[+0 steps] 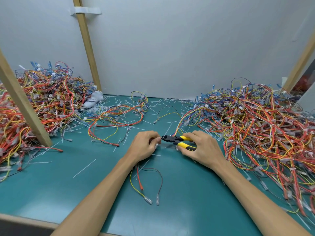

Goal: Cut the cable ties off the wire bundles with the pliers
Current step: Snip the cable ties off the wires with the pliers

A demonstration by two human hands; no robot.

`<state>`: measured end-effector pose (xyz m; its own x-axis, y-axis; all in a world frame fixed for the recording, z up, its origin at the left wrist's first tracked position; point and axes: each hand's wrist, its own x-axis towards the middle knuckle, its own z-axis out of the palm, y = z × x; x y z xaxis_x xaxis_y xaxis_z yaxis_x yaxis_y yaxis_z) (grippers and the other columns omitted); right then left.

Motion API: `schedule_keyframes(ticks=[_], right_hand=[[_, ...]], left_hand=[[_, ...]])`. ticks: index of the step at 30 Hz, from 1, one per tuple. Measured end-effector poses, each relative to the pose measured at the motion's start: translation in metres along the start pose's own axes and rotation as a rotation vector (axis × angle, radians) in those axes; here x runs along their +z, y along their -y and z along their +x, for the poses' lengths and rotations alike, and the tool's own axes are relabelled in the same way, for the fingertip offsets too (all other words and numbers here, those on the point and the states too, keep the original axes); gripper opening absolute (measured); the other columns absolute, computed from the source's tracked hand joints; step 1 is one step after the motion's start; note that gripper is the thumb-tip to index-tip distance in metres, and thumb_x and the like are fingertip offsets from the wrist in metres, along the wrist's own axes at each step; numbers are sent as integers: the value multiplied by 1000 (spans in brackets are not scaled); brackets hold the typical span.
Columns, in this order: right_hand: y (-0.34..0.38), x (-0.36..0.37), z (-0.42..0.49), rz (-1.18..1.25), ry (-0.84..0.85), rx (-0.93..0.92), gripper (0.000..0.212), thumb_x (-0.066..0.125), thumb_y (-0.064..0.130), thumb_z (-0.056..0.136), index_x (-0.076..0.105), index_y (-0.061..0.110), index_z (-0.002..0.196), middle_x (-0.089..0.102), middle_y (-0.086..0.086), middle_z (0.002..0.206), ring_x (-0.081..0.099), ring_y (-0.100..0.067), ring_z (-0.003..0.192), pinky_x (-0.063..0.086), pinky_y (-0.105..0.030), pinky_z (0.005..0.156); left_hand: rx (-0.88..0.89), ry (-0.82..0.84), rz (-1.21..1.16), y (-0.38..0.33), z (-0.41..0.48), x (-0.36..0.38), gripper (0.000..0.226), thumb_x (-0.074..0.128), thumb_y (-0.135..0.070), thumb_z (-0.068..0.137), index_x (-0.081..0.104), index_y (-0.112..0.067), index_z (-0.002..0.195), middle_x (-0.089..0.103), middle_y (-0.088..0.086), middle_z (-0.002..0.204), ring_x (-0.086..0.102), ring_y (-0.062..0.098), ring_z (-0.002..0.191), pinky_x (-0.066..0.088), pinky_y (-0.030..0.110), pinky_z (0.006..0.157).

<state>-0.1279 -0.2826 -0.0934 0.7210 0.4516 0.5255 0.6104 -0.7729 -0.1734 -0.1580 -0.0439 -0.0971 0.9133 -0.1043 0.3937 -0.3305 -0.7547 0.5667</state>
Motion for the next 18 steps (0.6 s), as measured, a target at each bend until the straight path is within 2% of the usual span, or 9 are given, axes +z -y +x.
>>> schedule_keyframes(ticks=[2, 4, 11, 18], right_hand=[[-1, -1, 1, -17, -27, -13, 38, 75, 55, 74, 70, 27, 100, 57, 9, 73, 56, -16, 73, 37, -25, 57], [-1, -1, 1, -22, -33, -17, 37, 76, 55, 74, 70, 27, 98, 57, 8, 71, 56, -17, 71, 38, -26, 56], [-2, -3, 1, -16, 47, -26, 43, 65, 61, 79, 64, 27, 105, 57, 10, 84, 55, -13, 81, 39, -25, 64], [-2, -9, 1, -38, 32, -44, 38, 69, 58, 79, 66, 26, 99, 58, 9, 77, 56, -15, 74, 41, -28, 59]], left_hand=[[-5, 1, -1, 1, 0, 0, 16, 58, -14, 91, 68, -18, 79, 56, -9, 64, 51, 14, 65, 44, 33, 65], [-7, 4, -1, 0, 0, 0, 17, 58, -14, 91, 68, -19, 79, 57, -8, 64, 52, 14, 65, 43, 32, 65], [-7, -1, -8, 0, 0, 0, 16, 58, -13, 90, 68, -19, 79, 53, -13, 61, 49, 7, 62, 40, 29, 63], [-7, 10, 16, 1, 0, 0, 17, 57, -14, 90, 68, -19, 79, 54, -13, 63, 50, 9, 65, 43, 31, 64]])
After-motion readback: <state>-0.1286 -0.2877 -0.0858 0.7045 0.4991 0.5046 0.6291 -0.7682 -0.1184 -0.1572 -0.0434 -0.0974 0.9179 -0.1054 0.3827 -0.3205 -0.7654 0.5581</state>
